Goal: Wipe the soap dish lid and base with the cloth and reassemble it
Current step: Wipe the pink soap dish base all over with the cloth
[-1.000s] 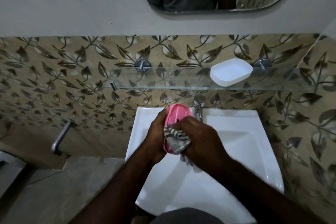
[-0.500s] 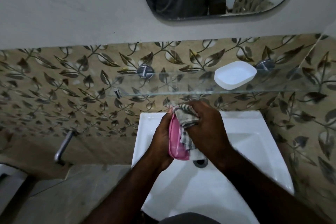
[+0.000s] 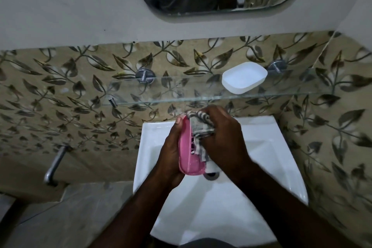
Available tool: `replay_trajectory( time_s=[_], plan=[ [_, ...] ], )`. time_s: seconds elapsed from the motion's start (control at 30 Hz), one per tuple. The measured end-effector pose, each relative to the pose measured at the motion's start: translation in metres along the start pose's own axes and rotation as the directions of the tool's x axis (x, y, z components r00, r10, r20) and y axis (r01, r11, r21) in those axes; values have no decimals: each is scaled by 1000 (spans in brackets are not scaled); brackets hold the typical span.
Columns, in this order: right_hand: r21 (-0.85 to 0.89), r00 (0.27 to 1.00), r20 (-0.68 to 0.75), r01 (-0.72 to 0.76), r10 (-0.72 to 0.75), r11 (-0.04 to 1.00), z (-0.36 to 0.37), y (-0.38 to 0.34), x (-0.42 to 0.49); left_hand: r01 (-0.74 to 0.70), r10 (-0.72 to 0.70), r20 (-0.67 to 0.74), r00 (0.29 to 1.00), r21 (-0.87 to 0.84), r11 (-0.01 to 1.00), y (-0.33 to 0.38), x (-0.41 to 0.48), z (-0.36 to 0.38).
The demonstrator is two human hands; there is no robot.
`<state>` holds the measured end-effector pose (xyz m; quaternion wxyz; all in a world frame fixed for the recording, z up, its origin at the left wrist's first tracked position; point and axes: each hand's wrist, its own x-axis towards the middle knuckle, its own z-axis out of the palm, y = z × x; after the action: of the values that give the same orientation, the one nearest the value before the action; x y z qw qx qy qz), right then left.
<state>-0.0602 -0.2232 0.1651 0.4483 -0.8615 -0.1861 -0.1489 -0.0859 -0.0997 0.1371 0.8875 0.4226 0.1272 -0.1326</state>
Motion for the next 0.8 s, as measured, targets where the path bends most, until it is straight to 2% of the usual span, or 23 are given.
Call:
replay_trajectory(
  time_s=[0.1,0.17,0.2,0.33,0.37,0.43,0.5,0.57,0.7,0.8],
  plan=[
    [149,985,-37,-159,166,976,-1,11,1,-23,24,-20,1000,41,999,-4,-2,0],
    [150,976,-14,-214,219,965,-3,14,-9,-21,23,-40,999,47,999,-5,-3,-2],
    [133,980,2,-198,199,971,-4,12,-14,-18,20,-46,999,45,999,-7,-4,-2],
    [98,995,70,67,-74,993,-7,-2,-10,-10,10,-47,999,-6,1000,-12,-5,7],
    [97,993,69,90,-97,991,-8,-3,-6,-24,23,-51,998,-9,1000,-11,-5,9],
    [100,999,6,45,-46,994,-8,3,3,-54,54,-64,996,12,998,-7,-4,11],
    [115,995,-62,-74,82,991,-8,16,4,-52,57,-92,994,47,998,-3,-3,8],
    [107,986,-26,-159,162,982,-6,23,-7,-32,38,-105,994,54,998,-3,0,-1],
    [32,984,156,-97,91,995,-3,18,-24,36,-31,-103,994,48,998,2,0,-9],
    [6,994,47,-102,102,995,-6,22,4,34,-27,-73,997,92,995,6,3,-4]
  ],
)
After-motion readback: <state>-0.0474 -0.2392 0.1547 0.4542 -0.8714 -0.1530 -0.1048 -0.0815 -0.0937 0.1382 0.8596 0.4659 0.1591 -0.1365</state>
